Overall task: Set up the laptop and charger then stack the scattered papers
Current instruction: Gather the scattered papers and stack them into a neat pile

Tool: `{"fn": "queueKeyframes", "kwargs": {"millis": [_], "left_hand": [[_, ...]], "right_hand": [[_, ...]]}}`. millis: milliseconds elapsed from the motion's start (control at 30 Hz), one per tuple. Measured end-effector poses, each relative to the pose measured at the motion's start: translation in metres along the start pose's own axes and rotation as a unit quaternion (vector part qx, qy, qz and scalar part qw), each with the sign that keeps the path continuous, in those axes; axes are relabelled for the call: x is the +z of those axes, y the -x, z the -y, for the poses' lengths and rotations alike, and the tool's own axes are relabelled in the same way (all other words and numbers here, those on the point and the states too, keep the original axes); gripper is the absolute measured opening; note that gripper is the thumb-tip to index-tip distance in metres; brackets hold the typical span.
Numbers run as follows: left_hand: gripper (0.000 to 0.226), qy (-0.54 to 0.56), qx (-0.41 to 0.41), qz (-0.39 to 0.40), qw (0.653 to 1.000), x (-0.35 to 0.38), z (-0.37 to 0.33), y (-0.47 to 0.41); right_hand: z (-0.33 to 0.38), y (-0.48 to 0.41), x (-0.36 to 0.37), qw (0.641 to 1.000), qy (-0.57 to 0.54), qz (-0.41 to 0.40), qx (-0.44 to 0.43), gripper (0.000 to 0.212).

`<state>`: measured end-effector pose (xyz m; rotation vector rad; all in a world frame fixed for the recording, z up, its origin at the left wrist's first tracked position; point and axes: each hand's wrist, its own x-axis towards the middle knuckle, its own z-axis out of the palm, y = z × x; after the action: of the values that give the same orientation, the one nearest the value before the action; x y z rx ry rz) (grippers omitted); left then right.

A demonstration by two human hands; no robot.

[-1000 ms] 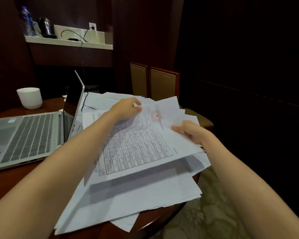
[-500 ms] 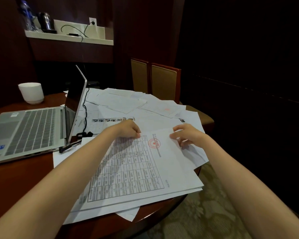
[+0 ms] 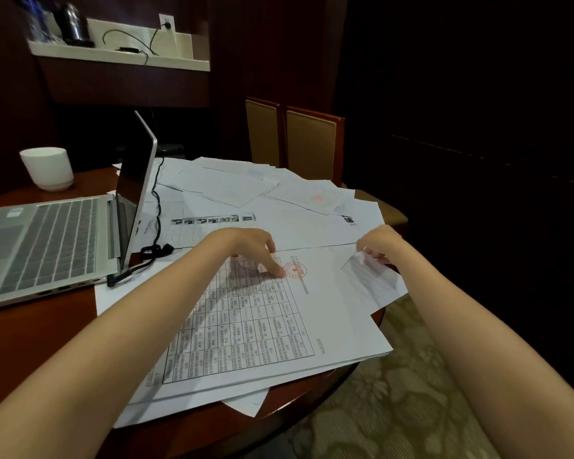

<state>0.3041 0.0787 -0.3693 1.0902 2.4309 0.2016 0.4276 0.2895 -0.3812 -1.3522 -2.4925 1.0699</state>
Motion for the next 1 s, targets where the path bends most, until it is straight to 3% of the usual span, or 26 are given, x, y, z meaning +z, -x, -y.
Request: {"fn": "queueKeyframes", "kwargs": {"millis": [67, 167, 233, 400, 500, 600, 667, 733, 833, 933, 1000], "left_hand": [[0.079, -0.039, -0.007, 0.014, 0.999, 0.001, -0.007, 0.0], [0.084, -0.061, -0.014, 0.024, 0.998, 0.001, -0.011, -0.001], [0.077, -0.06, -0.004, 0.029, 0.998, 0.002, -0.011, -0.002], [0.051, -0.031, 0.039, 0.011, 0.999, 0.002, -0.004, 0.001], [0.059, -0.006, 0.038, 0.008, 0.999, 0.003, 0.002, 0.004], [0.049, 0.02, 0.041, 0.001, 0.999, 0.005, 0.006, 0.003], [0.044, 0.046, 0.037, -0.003, 0.998, 0.005, 0.006, 0.003], [0.04, 0.068, 0.033, -0.018, 0.997, 0.004, 0.007, 0.004], [0.033, 0.113, 0.033, -0.027, 0.993, 0.003, 0.012, 0.006], [0.043, 0.123, 0.017, -0.054, 0.991, 0.002, 0.024, 0.005], [0.046, 0.119, 0.004, -0.053, 0.991, 0.0, 0.032, 0.005]], "right_hand": [[-0.008, 0.001, -0.003, 0.997, 0.071, -0.018, 0.002, 0.031], [-0.008, 0.009, -0.005, 0.991, 0.13, -0.019, 0.008, 0.023], [-0.005, 0.012, -0.008, 0.991, 0.137, -0.003, 0.014, 0.021], [-0.001, 0.011, -0.011, 0.994, 0.109, 0.014, 0.025, 0.045], [-0.001, 0.014, -0.013, 0.99, 0.125, 0.028, 0.051, 0.051], [-0.003, 0.018, -0.015, 0.989, 0.125, 0.055, 0.053, 0.05], [-0.006, 0.018, -0.014, 0.987, 0.157, 0.012, 0.042, 0.029], [-0.005, 0.018, -0.01, 0.98, 0.178, -0.083, 0.01, 0.012], [0.006, 0.016, 0.0, 0.974, 0.145, -0.167, -0.053, 0.009], [0.018, 0.012, 0.012, 0.939, 0.196, -0.262, -0.106, 0.026], [0.022, 0.002, 0.021, 0.958, 0.142, -0.225, -0.103, 0.031]]}}
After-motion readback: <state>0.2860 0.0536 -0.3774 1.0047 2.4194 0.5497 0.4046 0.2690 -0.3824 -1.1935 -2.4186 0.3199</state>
